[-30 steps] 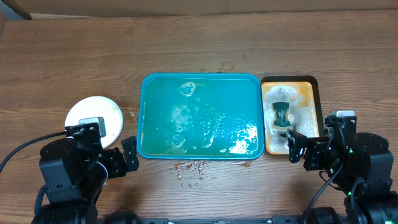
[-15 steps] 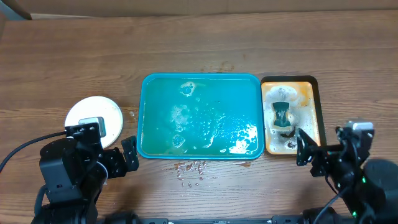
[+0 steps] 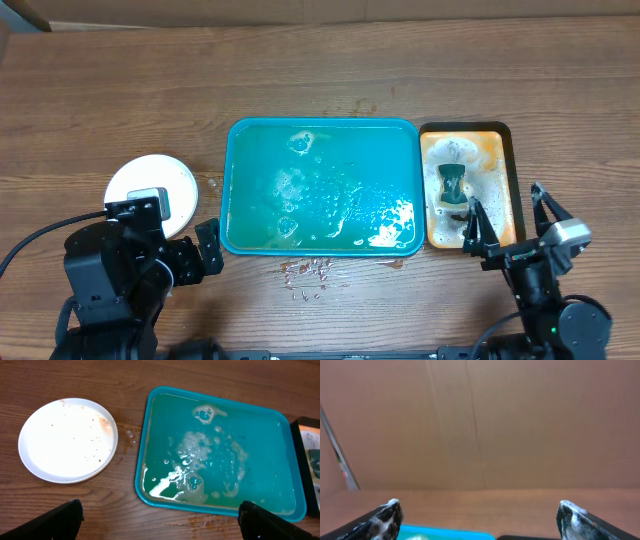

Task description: Clean dirty plates on tray and stack at the side

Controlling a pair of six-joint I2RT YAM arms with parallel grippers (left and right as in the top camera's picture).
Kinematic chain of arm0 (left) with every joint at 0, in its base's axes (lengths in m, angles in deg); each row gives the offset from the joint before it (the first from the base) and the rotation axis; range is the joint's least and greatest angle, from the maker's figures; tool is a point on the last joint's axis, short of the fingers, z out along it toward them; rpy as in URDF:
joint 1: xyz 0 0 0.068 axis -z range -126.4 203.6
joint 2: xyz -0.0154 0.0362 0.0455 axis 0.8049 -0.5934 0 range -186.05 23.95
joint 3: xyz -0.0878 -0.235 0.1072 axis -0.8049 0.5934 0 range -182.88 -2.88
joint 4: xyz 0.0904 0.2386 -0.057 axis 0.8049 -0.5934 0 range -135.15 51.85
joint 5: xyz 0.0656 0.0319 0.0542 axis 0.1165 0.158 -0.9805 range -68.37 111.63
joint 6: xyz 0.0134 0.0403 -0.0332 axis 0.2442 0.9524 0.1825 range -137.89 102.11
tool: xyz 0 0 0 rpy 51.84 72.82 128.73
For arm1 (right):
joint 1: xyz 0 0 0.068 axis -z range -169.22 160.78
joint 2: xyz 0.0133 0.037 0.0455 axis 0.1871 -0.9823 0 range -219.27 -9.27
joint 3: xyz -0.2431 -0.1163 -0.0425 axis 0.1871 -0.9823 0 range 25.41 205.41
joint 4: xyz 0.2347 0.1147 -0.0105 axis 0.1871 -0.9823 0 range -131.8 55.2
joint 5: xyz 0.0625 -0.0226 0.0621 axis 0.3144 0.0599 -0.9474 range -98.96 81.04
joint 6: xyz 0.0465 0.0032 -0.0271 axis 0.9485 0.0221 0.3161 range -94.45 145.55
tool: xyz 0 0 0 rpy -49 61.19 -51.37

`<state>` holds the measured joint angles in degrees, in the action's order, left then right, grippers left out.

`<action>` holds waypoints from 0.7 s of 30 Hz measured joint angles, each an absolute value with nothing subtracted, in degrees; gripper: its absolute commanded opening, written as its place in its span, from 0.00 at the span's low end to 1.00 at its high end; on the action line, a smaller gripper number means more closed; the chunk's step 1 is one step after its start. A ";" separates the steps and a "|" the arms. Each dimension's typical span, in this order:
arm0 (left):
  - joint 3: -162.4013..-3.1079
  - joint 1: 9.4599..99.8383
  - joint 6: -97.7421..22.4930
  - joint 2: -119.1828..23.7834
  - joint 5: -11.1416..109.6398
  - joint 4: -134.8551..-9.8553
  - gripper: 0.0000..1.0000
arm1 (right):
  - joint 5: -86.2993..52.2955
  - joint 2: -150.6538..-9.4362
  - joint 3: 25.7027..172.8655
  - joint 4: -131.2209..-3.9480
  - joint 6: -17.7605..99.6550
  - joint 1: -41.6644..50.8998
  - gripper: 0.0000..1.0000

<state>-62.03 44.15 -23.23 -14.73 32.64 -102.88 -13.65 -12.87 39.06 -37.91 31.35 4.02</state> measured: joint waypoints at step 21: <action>-62.03 44.15 -23.23 -14.73 32.48 -102.86 1.00 | -9.97 -10.00 26.45 -40.01 31.29 4.04 1.00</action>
